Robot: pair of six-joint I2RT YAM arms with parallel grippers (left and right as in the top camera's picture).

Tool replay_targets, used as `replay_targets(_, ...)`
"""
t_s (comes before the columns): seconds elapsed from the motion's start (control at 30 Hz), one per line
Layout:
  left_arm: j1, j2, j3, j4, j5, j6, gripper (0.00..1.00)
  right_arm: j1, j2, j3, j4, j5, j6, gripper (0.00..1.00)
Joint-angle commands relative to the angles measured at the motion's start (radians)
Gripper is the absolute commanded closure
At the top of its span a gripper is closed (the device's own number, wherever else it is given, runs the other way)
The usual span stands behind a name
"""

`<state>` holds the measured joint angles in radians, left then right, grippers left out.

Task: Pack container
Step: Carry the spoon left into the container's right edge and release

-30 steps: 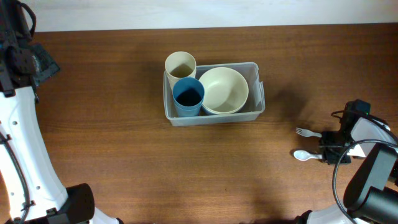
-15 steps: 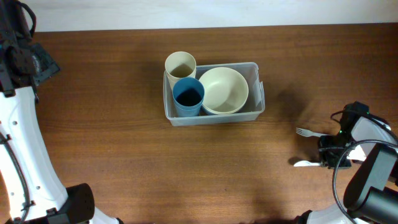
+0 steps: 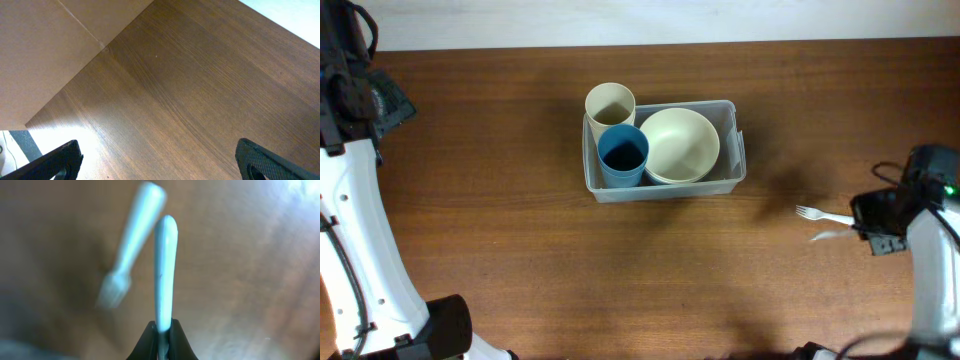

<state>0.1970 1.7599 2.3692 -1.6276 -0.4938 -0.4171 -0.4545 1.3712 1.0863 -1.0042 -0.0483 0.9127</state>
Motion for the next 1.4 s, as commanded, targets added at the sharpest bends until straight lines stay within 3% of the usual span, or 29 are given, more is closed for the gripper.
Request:
replay_targets(0.0,0.004,0.008,0.001,-0.001,0.003,-0.016,0.0,0.079,-0.083,0.082,0.031,-0.066,-0.051,0.96)
replay_targets(0.37,0.004,0.008,0.001,-0.001,0.003,-0.016,0.0,0.459,-0.037,0.304,0.258,-0.013,-0.195,0.96)
replay_targets(0.47,0.004,0.008,0.001,-0.001,0.003,-0.016,0.0,0.525,0.013,0.33,0.326,0.02,-0.352,0.96)
replay_targets(0.53,0.004,0.008,0.001,-0.001,0.003,-0.016,0.0,0.566,0.072,0.346,0.356,0.027,-0.545,0.96)
replay_targets(0.73,0.004,0.008,0.001,-0.001,0.003,-0.016,0.0,0.587,0.177,0.356,0.366,0.034,-0.747,0.96)
replay_targets(1.37,0.004,0.008,0.001,-0.001,0.003,-0.016,0.0,0.664,0.307,0.356,0.444,0.043,-0.777,0.94)
